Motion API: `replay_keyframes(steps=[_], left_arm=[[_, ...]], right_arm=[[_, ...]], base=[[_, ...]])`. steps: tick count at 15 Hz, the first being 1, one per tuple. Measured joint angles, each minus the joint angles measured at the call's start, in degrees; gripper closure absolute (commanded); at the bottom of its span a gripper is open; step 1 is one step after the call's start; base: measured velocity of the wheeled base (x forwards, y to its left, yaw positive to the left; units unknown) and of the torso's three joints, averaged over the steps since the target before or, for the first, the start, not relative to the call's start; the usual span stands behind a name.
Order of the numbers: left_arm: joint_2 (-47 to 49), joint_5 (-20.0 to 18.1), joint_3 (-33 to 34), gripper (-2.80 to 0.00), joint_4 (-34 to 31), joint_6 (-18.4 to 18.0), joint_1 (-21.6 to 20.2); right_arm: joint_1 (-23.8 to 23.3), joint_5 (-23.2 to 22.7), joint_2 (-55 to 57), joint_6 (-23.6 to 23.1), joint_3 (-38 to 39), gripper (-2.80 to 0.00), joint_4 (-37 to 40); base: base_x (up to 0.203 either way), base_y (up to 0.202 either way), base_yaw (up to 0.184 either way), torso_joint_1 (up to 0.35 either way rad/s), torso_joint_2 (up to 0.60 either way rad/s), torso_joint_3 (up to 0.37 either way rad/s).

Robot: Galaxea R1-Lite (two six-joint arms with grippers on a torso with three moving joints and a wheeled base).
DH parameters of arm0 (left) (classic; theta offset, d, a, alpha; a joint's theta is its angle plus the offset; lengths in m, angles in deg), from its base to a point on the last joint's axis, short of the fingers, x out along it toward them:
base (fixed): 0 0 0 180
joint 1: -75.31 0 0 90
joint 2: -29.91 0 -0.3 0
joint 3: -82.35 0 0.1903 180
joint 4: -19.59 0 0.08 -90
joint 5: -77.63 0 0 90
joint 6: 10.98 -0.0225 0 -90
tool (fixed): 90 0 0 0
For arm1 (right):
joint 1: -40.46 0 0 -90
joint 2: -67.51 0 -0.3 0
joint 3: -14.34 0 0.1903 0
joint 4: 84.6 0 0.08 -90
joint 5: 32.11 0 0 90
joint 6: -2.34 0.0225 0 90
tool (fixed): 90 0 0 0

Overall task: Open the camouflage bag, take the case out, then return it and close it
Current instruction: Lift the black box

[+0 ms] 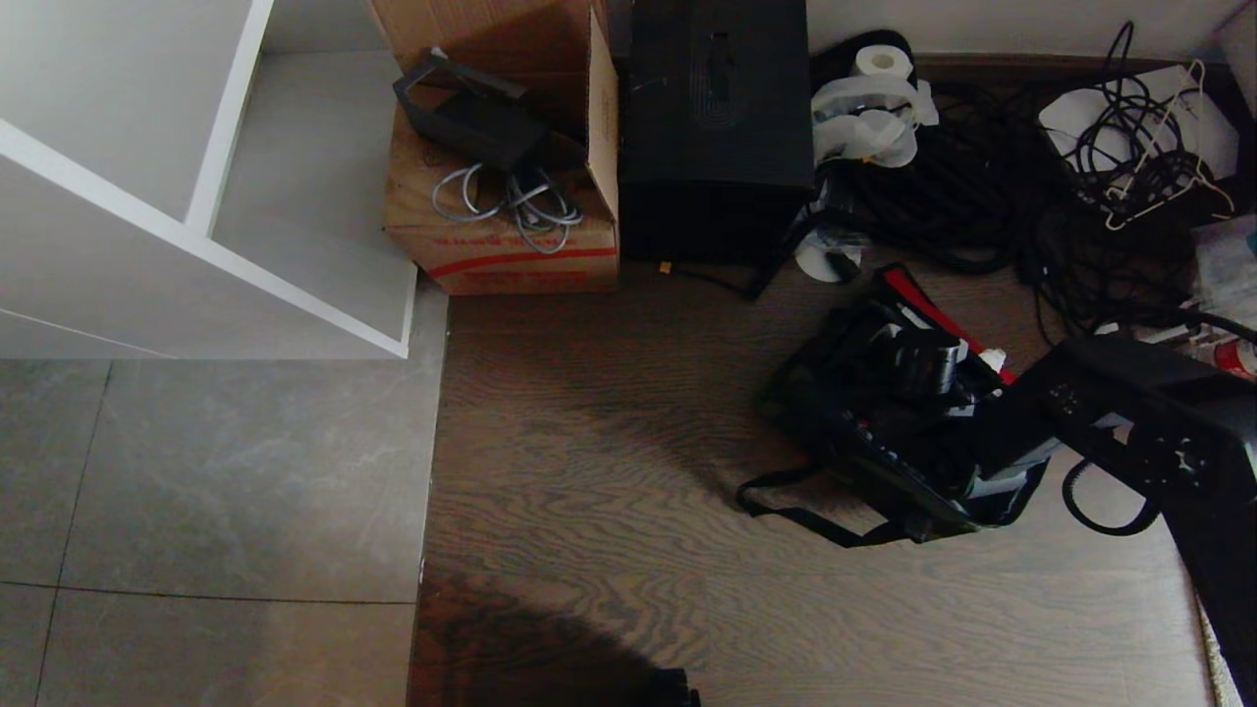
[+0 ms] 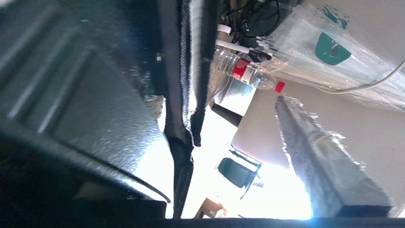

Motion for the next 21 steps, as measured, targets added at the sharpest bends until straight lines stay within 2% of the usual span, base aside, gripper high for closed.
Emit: replay_keyframes(steps=[2, 3, 10, 16, 19, 21], left_arm=[[0.0, 0.02, 0.0, 0.0, -0.02, 0.0, 0.02], [0.0, 0.0, 0.0, 0.0, 0.02, 0.01, 0.0], [0.0, 0.0, 0.0, 0.0, -0.02, 0.02, 0.0], [0.0, 0.02, 0.0, 0.0, -0.02, 0.02, 0.0], [0.0, 0.02, 0.0, 0.0, 0.0, 0.0, 0.0], [0.0, 0.02, -0.01, 0.0, -0.02, 0.0, 0.0]], right_arm=[[-0.93, 0.13, 0.45, -0.06, -1.68, -2.8, 1.1], [-1.31, 0.17, 0.7, -0.09, -2.14, 0.0, 1.22], [-0.35, 0.2, -0.08, 1.7, 2.18, 0.0, 0.84], [6.28, 1.12, -2.18, 8.19, 7.45, 0.0, 0.56], [10.59, 4.29, -2.97, 9.53, 8.15, 0.0, 0.67], [12.72, 4.59, -3.35, 9.9, 7.95, 0.0, 0.79]], base=[[0.0, 0.0, 0.0, 0.0, 0.0, 0.0], [0.0, 0.0, 0.0, 0.0, 0.0, 0.0], [0.0, 0.0, 0.0, 0.0, 0.0, 0.0], [0.0, 0.0, 0.0, 0.0, 0.0, 0.0], [0.0, 0.0, 0.0, 0.0, 0.0, 0.0], [0.0, 0.0, 0.0, 0.0, 0.0, 0.0]])
